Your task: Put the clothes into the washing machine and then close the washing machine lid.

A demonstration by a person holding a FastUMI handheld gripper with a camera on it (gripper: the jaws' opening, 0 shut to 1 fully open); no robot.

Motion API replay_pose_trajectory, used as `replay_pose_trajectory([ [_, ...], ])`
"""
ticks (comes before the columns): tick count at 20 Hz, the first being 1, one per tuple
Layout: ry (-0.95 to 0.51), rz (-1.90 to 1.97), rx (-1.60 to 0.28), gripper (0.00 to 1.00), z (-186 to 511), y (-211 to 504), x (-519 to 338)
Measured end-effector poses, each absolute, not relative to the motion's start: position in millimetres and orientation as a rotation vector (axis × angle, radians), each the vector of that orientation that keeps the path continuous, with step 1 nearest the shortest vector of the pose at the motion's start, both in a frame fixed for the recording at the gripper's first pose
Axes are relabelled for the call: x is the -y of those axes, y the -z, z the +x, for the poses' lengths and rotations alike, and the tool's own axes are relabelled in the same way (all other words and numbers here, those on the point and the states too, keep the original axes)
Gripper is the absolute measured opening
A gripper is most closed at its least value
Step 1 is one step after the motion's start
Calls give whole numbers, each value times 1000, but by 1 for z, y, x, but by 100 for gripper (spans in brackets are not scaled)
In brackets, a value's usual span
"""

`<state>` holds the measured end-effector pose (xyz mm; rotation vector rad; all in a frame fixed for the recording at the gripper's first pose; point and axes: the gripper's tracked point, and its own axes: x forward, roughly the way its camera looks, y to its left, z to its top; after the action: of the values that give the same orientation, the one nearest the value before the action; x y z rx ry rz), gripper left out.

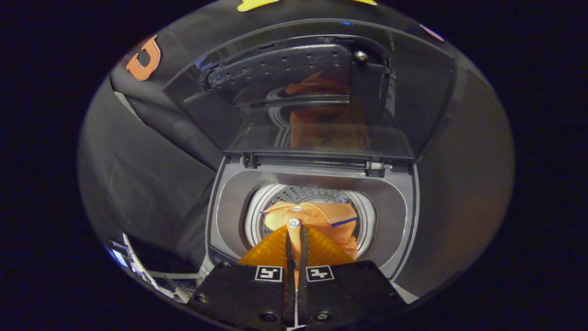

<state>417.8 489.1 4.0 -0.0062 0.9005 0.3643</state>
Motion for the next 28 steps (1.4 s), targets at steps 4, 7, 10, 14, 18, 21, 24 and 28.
replay_pose_trajectory([
  [4,-343,-4,-893,9,418,-6,-487],
  [7,-349,7,-884,30,418,-7,-489],
  [10,-331,-24,-852,80,421,-7,-485],
  [14,-315,-26,-841,94,419,-10,-484],
  [18,-306,-35,-828,95,417,-13,-480],
  [21,-315,-74,-792,94,416,-19,-480],
  [24,-314,-98,-752,94,415,-29,-481],
  [28,-332,-175,-649,95,413,-58,-485],
])
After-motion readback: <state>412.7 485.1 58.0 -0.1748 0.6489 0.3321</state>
